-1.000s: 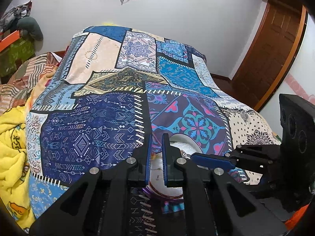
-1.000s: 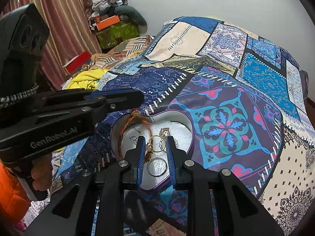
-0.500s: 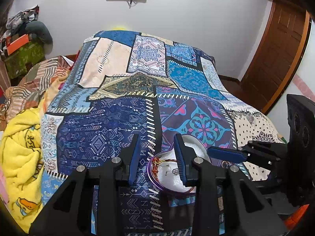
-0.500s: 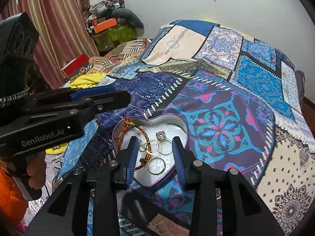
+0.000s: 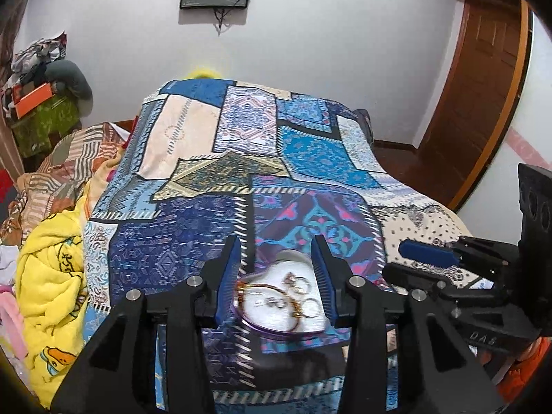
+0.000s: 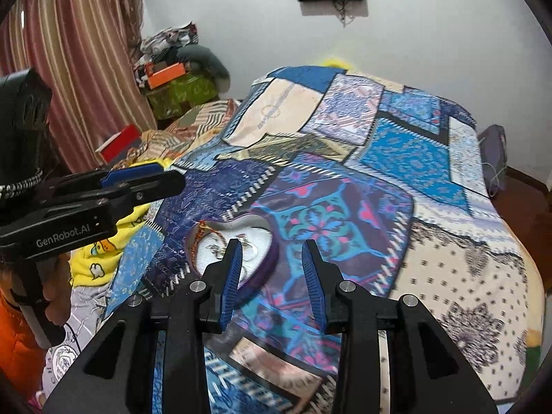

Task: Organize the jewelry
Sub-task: 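Move both tools away from the tin toward the last gold ring and red piece, then grasp a gold ring with the left tool while the right tool grasps the red beaded piece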

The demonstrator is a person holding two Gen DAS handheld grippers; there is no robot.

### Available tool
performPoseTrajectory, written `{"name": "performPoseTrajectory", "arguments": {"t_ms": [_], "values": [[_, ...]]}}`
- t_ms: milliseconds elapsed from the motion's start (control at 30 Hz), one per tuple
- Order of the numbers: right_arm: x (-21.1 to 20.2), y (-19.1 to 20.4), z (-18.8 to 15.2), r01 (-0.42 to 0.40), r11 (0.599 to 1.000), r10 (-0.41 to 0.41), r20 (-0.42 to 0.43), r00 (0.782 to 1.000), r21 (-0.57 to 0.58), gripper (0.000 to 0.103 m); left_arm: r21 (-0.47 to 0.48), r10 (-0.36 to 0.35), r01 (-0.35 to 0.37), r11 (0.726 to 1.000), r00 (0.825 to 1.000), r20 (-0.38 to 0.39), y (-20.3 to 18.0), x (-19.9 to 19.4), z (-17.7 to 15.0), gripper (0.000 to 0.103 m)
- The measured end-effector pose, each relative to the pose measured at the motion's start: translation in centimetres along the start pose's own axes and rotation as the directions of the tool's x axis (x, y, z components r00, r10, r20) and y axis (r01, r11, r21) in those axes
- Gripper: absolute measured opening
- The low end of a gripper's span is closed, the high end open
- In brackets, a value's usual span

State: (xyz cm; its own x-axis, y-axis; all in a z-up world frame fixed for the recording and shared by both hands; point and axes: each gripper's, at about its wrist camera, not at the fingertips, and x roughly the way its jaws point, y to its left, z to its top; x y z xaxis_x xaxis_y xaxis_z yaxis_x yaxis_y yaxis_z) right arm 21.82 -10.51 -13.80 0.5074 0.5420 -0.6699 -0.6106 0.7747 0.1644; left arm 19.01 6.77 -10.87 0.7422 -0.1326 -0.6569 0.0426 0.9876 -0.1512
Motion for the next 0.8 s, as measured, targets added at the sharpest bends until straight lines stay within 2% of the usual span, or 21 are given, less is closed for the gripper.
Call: {"name": "performPoseTrajectory", "arguments": {"t_ms": [100, 167, 467, 800], "values": [[-1.2, -1.5, -0.4, 0.024, 0.999, -0.024, 0.012, 1.000, 0.028, 0.032, 0.015, -0.013, 0.013, 1.000, 1.000, -0.006, -1.4, -0.1, -0.2, 0.043], [-2.0, -2.7, -0.6, 0.044, 0.998, -0.045, 0.020, 0.999, 0.054, 0.032, 0.030, -0.018, 0.018, 0.999, 1.000, -0.013, -2.5, 0.0, -0.4, 0.050], [-4.8, -6.9, -2.0, 0.106, 0.986, -0.111, 0.028, 0.993, 0.132, 0.033, 0.039, -0.075, 0.078, 0.996, 0.994, -0.077, -6.2, 1.9, -1.4, 0.051], [-3.9, -9.7, -4.7, 0.131, 0.977, -0.125, -0.047, 0.991, 0.167, 0.033, -0.013, -0.140, 0.140, 0.990, 0.965, -0.224, -8.8, 6.4, -5.2, 0.051]]}}
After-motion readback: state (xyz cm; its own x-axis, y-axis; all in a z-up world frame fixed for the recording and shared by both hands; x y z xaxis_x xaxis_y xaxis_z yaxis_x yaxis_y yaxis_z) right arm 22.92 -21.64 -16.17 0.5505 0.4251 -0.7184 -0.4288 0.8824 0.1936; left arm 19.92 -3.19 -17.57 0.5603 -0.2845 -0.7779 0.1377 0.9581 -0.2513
